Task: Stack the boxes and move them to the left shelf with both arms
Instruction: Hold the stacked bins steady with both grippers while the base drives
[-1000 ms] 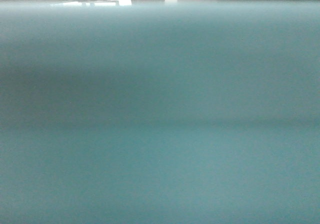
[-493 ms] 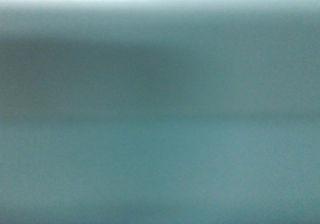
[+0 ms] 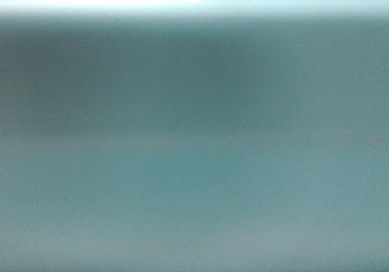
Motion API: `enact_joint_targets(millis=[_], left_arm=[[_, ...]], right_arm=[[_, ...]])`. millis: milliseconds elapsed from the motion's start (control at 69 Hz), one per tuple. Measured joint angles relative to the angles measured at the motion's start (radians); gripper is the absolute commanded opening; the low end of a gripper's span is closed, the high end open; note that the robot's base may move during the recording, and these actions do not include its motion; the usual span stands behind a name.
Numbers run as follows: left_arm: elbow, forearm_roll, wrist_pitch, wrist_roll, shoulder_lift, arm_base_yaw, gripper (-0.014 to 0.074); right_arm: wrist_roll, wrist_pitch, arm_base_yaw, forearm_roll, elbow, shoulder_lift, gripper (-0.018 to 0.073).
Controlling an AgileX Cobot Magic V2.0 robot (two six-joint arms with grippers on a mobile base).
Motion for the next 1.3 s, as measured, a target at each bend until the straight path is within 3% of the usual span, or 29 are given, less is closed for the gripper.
enact_joint_targets(millis=[1304], left_arm=[[0.0, 0.002, -0.006, 0.0, 0.002, 0.0, -0.001]], right_arm=[[-0.001, 0.0, 0.0, -0.004, 0.0, -0.002, 0.0057]])
